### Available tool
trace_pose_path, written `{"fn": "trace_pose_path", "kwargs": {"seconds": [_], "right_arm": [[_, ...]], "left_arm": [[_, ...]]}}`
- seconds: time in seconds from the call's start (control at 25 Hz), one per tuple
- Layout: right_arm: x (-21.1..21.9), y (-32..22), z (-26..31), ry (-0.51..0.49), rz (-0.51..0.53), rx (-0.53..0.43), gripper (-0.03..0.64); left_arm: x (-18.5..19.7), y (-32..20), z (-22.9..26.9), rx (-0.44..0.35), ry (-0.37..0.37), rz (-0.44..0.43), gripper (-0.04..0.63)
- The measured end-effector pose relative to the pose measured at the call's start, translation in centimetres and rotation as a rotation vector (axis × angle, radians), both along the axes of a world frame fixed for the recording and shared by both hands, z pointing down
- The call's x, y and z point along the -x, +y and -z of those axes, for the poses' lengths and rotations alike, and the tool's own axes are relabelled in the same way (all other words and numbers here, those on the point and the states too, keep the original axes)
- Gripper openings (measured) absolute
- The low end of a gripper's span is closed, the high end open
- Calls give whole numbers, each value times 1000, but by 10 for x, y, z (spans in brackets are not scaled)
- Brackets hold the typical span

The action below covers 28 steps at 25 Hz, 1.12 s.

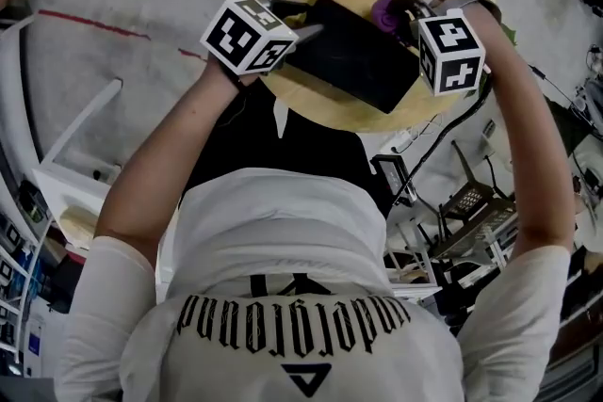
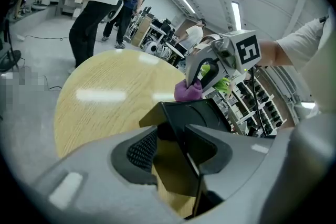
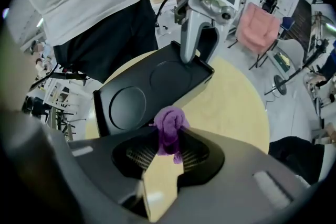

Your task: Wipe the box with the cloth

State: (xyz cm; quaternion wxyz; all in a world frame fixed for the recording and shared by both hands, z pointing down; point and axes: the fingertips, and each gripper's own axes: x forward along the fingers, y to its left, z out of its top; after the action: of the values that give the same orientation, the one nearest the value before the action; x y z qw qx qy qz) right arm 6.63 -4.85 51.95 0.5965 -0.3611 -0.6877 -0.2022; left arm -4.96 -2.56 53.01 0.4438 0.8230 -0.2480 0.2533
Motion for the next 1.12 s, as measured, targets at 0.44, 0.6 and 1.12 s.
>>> {"fn": "trace_pose_path", "kwargs": {"seconds": [0.44, 0.6, 1.12], "right_arm": [[76, -9, -11, -118, 165, 19, 103], [115, -13, -12, -167, 199, 12, 104], [7, 6, -16, -30, 168, 100, 103]], "left_arm": [[-7, -1, 4, 5, 34, 57, 178], [-3, 0, 3, 13, 44, 71, 177], [4, 2, 1, -7, 1, 62, 176]]}}
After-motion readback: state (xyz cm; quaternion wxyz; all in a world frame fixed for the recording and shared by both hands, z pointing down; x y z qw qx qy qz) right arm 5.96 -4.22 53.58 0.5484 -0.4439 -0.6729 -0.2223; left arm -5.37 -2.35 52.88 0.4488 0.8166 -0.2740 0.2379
